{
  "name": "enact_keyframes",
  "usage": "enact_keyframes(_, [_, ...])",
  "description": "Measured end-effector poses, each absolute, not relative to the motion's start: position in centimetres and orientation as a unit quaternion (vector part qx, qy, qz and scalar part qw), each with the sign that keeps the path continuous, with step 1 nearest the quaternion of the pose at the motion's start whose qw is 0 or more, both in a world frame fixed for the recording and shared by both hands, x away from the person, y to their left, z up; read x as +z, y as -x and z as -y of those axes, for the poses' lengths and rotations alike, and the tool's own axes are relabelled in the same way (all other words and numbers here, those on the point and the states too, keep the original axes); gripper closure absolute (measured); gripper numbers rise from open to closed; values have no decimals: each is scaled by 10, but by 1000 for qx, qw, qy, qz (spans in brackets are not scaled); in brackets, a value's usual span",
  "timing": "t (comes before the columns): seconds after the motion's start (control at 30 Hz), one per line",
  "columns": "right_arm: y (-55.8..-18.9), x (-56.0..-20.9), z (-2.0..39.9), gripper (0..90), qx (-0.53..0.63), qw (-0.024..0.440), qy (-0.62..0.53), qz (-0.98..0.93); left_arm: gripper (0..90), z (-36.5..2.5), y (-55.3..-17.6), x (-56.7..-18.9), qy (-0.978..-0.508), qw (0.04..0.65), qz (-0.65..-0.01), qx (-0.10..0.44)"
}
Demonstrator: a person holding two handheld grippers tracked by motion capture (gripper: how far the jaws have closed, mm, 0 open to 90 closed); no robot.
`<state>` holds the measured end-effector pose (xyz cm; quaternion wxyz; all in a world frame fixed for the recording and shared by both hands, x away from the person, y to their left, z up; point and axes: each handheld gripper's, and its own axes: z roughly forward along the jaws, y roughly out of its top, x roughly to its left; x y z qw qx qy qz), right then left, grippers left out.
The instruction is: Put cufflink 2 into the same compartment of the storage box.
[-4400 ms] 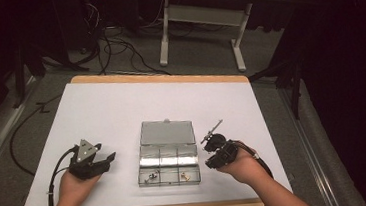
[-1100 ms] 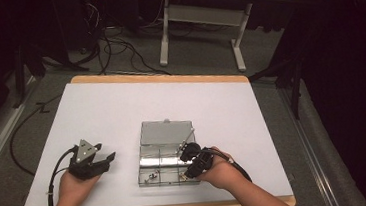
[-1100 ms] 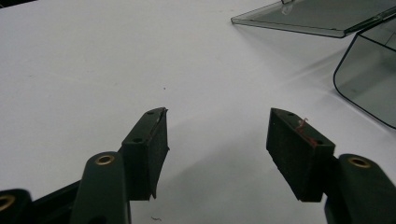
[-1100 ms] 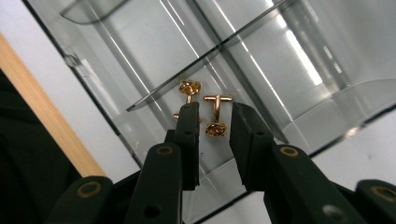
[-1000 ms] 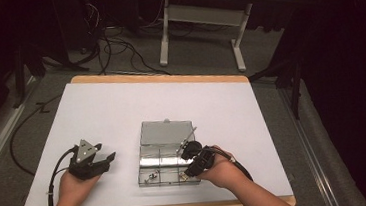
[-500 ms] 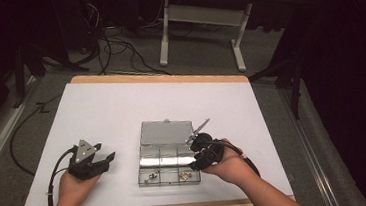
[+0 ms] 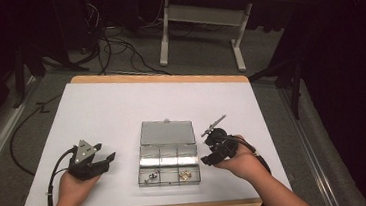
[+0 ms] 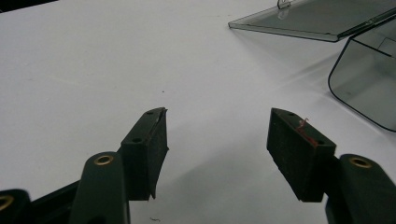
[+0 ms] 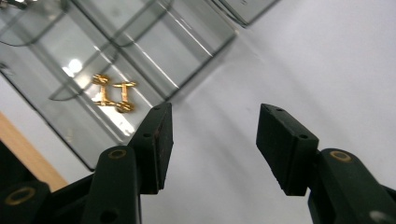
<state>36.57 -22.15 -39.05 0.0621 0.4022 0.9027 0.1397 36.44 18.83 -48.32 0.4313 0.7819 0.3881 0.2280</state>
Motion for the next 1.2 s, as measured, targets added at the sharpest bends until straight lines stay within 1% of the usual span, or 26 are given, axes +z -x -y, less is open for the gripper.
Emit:
enact_keyframes(0.27, [-367, -392, 248, 430, 154, 83, -420, -890, 386, -188, -365, -483, -783, 431, -389, 225])
enact_keyframes(0.4, [-369, -396, 264, 388, 178, 89, -436, -878, 387, -188, -365, -483, -783, 433, -387, 223])
enact_keyframes(0.53, [-366, -404, 282, 338, 204, 112, -453, -861, 388, -189, -364, -483, -784, 437, -382, 221])
enact_keyframes(0.67, [-358, -417, 301, 328, 257, 146, -470, -832, 388, -188, -364, -483, -784, 438, -381, 221])
enact_keyframes(0.8, [-348, -434, 320, 312, 298, 185, -489, -799, 392, -188, -364, -483, -783, 439, -380, 222])
enact_keyframes(0.87, [-338, -445, 331, 293, 324, 218, -501, -773, 388, -189, -364, -483, -783, 440, -381, 218])
enact_keyframes(0.9, [-333, -449, 335, 292, 340, 231, -504, -760, 386, -189, -364, -483, -783, 441, -382, 217])
enact_keyframes(0.93, [-323, -456, 338, 324, 366, 251, -510, -737, 386, -189, -364, -483, -782, 442, -382, 217])
enact_keyframes(0.97, [-315, -461, 341, 336, 372, 262, -510, -730, 387, -189, -364, -483, -782, 442, -382, 217])
enact_keyframes(1.0, [-315, -454, 342, 261, 367, 245, -514, -736, 386, -189, -364, -483, -783, 441, -382, 216])
enact_keyframes(1.03, [-312, -447, 342, 263, 373, 267, -507, -730, 386, -189, -364, -483, -783, 441, -382, 217])
enact_keyframes(1.07, [-308, -444, 343, 288, 377, 293, -499, -723, 385, -189, -364, -483, -783, 441, -382, 218])
enact_keyframes(1.1, [-306, -445, 344, 274, 380, 296, -500, -719, 384, -189, -363, -483, -782, 441, -382, 220])
enact_keyframes(1.13, [-308, -449, 344, 243, 375, 285, -511, -719, 379, -189, -363, -483, -780, 440, -387, 219])
enact_keyframes(1.17, [-310, -451, 344, 229, 375, 275, -511, -723, 364, -190, -364, -483, -780, 436, -399, 208])
enact_keyframes(1.2, [-311, -451, 343, 218, 376, 275, -511, -722, 307, -192, -366, -482, -783, 422, -412, 195])
